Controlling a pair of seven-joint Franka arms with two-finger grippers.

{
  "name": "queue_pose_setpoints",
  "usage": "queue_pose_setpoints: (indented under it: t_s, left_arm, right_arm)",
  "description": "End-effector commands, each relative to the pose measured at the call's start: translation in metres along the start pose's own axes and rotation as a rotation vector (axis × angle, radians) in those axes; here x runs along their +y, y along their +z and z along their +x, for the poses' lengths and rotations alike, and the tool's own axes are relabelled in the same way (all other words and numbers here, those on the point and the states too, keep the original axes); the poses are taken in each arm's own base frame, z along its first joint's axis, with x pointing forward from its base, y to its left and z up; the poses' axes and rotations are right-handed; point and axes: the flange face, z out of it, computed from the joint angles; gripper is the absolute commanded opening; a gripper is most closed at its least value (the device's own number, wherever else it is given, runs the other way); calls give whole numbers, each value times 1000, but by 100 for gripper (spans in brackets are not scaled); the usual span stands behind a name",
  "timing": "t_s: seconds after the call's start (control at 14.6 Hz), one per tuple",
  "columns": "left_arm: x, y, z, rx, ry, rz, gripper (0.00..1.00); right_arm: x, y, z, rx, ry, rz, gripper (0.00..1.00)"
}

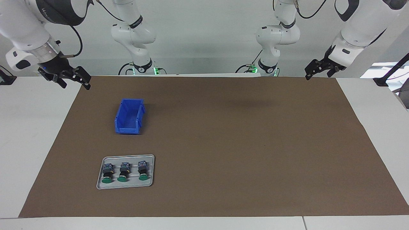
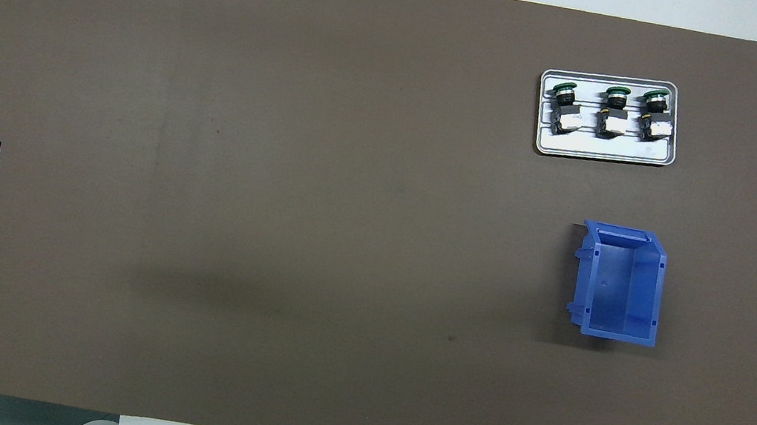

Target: Place and press button with both arms

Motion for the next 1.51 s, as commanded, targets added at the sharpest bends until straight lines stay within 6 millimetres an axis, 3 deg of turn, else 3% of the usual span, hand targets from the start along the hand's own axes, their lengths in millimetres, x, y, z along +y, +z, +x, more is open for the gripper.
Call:
queue_pose_setpoints:
  t_s: [0.0,0.41,0.48,0.62,0.75,0.82,0.96,1.03,1.1,1.23,1.44]
  left_arm:
    - [-4,1,-5,22,-12,-10,100]
    - [-7,-2,-1,46,-19,-16,100]
    - [-8,-2,0,63,-18,-19,100]
    - [-8,-3,2,73,-24,-21,100]
    - [-8,0,0,57,-26,-16,100]
    - [-8,0,1,60,-34,-13,100]
    - [-9,1,2,65,-44,-13,100]
    - [-9,0,2,70,-42,-13,100]
    - [-9,-1,2,70,-39,-13,100]
    - [-9,0,2,70,-41,-13,100]
    - [-21,0,4,70,-66,-17,100]
  right_arm:
    - [-5,1,-2,28,-21,6,100]
    - [-7,-1,-6,13,-40,7,100]
    - [-16,-4,-2,33,-67,2,100]
    - [-55,-5,8,58,-135,-20,100]
    - [-75,3,34,57,-160,-25,100]
    - [-91,16,54,48,-169,-29,100]
    - [-144,48,94,78,-166,-39,100]
    - [-177,77,113,89,-160,-41,100]
    - [-196,104,129,108,-126,-39,100]
    - [-220,157,153,130,-120,-35,100]
    - [-215,201,168,133,-160,-28,100]
